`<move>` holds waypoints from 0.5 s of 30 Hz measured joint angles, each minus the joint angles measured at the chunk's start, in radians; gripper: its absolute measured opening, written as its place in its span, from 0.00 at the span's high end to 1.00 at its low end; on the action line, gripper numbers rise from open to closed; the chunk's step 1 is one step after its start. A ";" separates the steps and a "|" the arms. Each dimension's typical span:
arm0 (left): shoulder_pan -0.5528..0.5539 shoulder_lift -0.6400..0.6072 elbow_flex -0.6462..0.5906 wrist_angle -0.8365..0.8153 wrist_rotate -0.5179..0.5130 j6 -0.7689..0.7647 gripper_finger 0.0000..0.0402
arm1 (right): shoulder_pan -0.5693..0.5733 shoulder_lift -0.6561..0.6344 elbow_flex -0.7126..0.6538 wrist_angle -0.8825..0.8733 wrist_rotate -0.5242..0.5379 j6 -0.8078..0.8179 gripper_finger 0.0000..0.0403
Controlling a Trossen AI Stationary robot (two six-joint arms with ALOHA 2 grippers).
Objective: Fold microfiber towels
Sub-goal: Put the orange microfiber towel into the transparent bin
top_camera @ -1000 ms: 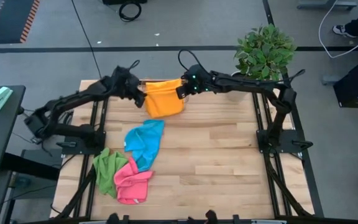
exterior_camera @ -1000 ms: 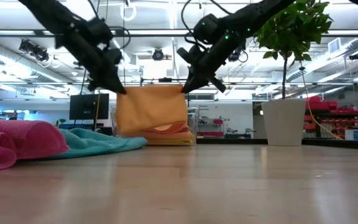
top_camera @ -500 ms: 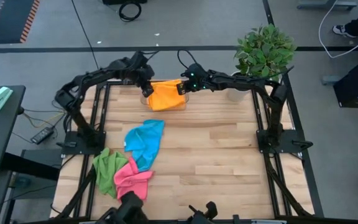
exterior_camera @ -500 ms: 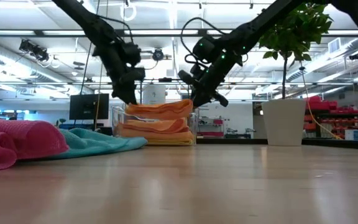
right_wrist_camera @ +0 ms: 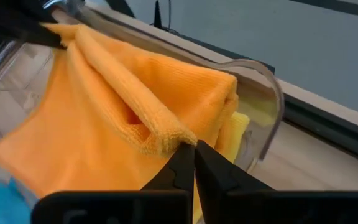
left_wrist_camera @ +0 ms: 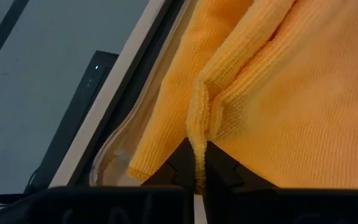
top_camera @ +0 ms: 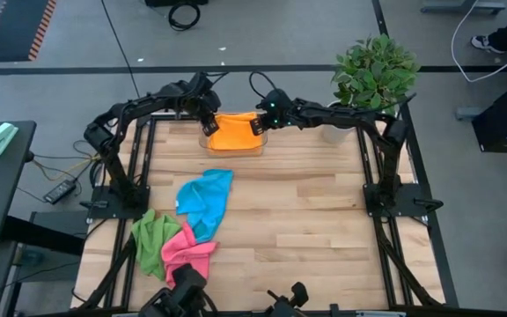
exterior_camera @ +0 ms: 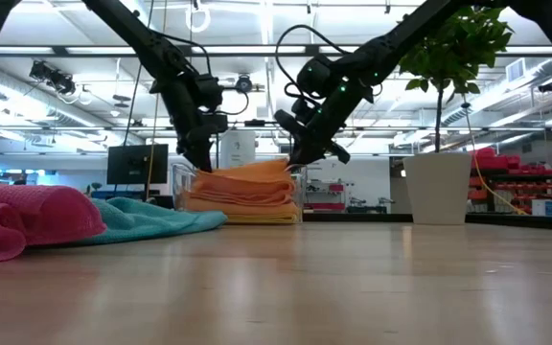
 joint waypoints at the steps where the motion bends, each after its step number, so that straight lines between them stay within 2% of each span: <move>1: 0.000 0.000 0.000 0.000 -0.001 0.000 0.96 | 0.000 -0.002 0.000 0.000 -0.009 -0.001 0.95; 11: -0.004 0.002 -0.001 -0.016 -0.009 0.067 0.89 | -0.041 -0.066 0.032 -0.013 -0.020 -0.019 0.63; 15: -0.009 -0.022 -0.001 -0.016 -0.026 0.083 0.85 | -0.030 -0.065 0.042 -0.038 -0.084 -0.038 0.58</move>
